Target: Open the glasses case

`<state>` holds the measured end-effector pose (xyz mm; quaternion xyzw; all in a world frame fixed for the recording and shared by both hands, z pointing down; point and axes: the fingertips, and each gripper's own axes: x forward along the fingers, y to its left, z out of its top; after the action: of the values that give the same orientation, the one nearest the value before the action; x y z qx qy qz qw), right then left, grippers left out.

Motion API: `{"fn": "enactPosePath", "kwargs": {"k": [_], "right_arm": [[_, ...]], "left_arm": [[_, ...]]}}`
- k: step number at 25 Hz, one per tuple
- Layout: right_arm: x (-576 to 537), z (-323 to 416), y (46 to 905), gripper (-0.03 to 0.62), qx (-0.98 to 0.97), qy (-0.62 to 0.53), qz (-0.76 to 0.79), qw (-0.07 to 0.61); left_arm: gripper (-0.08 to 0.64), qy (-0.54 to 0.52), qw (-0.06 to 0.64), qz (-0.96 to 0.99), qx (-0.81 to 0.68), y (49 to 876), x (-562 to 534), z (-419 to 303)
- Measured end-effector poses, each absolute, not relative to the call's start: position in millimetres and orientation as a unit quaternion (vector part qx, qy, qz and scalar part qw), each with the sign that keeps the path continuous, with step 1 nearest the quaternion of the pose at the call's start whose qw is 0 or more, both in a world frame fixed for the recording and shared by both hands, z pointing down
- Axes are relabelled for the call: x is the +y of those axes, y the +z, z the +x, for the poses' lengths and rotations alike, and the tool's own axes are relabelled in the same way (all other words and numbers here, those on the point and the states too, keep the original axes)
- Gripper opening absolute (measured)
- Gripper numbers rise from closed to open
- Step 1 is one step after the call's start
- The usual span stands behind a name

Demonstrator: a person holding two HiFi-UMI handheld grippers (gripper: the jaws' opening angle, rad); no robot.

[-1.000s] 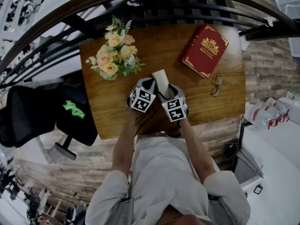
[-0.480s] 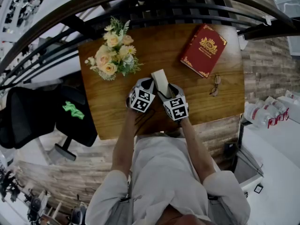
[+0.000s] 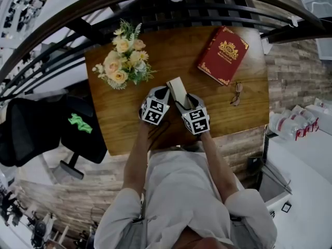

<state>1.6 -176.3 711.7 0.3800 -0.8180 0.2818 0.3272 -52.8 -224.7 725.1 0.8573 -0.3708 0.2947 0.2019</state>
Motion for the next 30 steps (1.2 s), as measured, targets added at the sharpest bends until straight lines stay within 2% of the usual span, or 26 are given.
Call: {"fn": "enactPosePath", "kwargs": {"k": [12,16,20,25,30], "right_arm": [[-176,6,704,0.244,-0.820,0.265,0.385,0.331],[-175,6,701,0.209,-0.822,0.266,0.387,0.324],[-174,8,699,0.199,-0.823,0.275,0.387,0.313],[-173,7,694,0.132,-0.829,0.275,0.383,0.302],[-172,7,691,0.095,-0.831,0.269,0.385,0.298]], "left_arm": [[0.020,0.277,0.210,0.864,-0.364,722,-222,-41],[0.020,0.277,0.209,0.864,-0.364,723,-222,-41],[0.020,0.277,0.208,0.864,-0.365,723,-222,-41],[0.020,0.277,0.209,0.864,-0.365,723,-223,-41],[0.020,0.277,0.210,0.864,-0.364,723,-222,-41]]}}
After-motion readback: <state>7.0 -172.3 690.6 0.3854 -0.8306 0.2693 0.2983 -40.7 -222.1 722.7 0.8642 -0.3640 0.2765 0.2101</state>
